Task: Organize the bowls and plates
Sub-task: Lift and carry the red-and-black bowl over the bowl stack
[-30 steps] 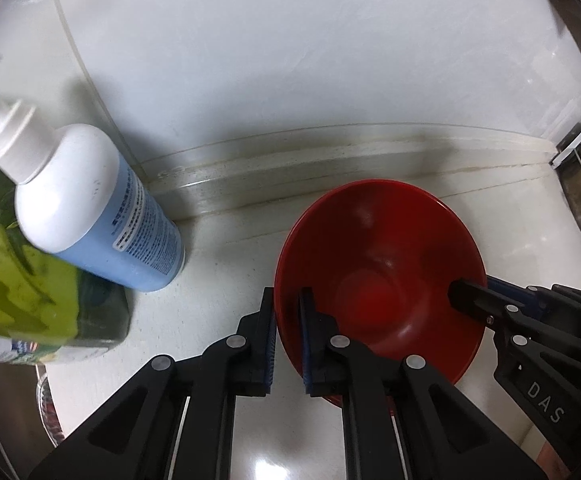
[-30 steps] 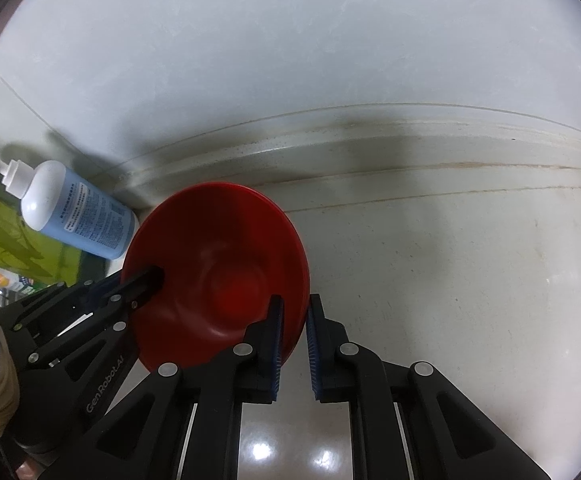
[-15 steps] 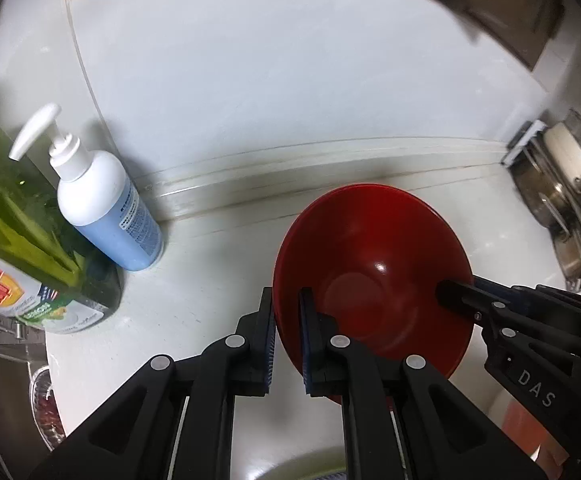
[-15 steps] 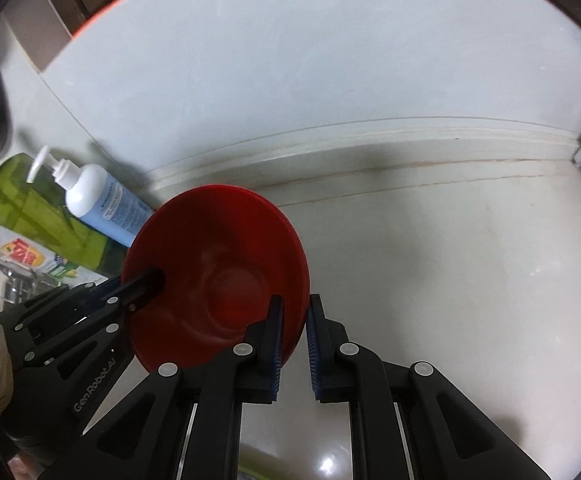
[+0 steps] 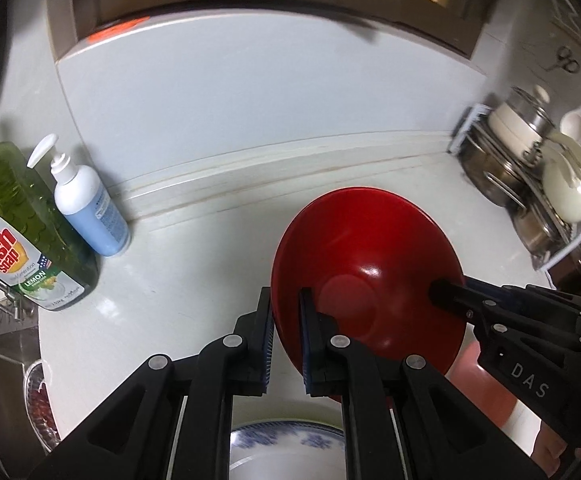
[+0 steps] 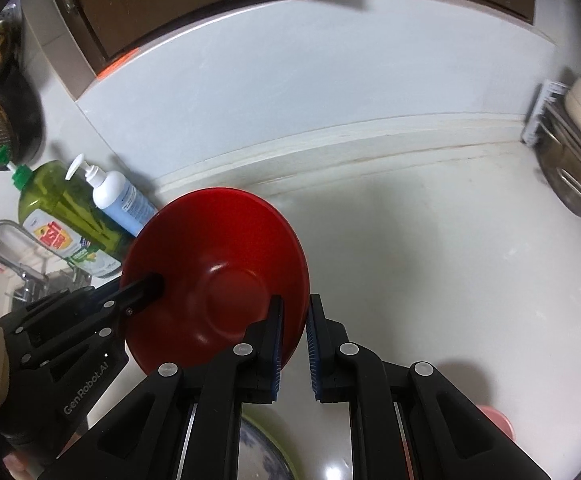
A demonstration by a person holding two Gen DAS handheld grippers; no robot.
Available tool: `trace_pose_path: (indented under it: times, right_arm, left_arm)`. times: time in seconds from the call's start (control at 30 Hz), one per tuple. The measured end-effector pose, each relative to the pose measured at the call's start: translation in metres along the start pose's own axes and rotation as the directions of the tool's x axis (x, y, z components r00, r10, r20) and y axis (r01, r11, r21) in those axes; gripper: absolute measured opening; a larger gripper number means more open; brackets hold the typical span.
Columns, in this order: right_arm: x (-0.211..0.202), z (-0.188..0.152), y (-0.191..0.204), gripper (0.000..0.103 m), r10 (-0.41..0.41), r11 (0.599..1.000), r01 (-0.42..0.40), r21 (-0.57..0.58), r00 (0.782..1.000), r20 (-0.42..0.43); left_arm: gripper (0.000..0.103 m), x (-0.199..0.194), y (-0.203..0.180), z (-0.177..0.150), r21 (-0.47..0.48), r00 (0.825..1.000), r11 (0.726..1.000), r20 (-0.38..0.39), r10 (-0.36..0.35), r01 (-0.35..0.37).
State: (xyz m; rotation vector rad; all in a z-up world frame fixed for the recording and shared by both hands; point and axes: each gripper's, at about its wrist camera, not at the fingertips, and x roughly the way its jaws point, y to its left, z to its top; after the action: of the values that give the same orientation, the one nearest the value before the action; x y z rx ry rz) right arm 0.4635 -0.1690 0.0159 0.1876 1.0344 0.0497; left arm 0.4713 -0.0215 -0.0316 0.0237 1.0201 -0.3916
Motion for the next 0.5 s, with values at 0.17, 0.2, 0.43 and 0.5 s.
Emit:
trace_pose_path:
  times: [0.17, 0.2, 0.43, 0.5]
  right_arm:
    - [-0.022, -0.023, -0.019, 0.013, -0.009, 1.0, 0.008, 0.027, 1.0, 0.017]
    - [-0.026, -0.028, -0.024, 0.013, -0.013, 0.999, 0.012, 0.036, 1.0, 0.022]
    - [-0.056, -0.057, -0.054, 0.013, -0.047, 0.996, 0.042, 0.085, 0.997, 0.058]
    - [-0.064, -0.066, -0.062, 0.013, -0.065, 0.994, 0.059, 0.094, 0.996, 0.065]
  left_arm:
    - [0.012, -0.011, -0.026, -0.012, 0.027, 0.999, 0.999, 0.004, -0.033, 0.033]
    - [0.012, -0.012, -0.031, -0.014, 0.033, 0.999, 0.999, 0.001, -0.041, 0.041]
    - [0.012, -0.018, -0.07, -0.031, 0.067, 0.996, 0.994, -0.013, -0.089, 0.089]
    - [0.012, -0.02, -0.082, -0.037, 0.08, 0.994, 0.991, -0.018, -0.105, 0.106]
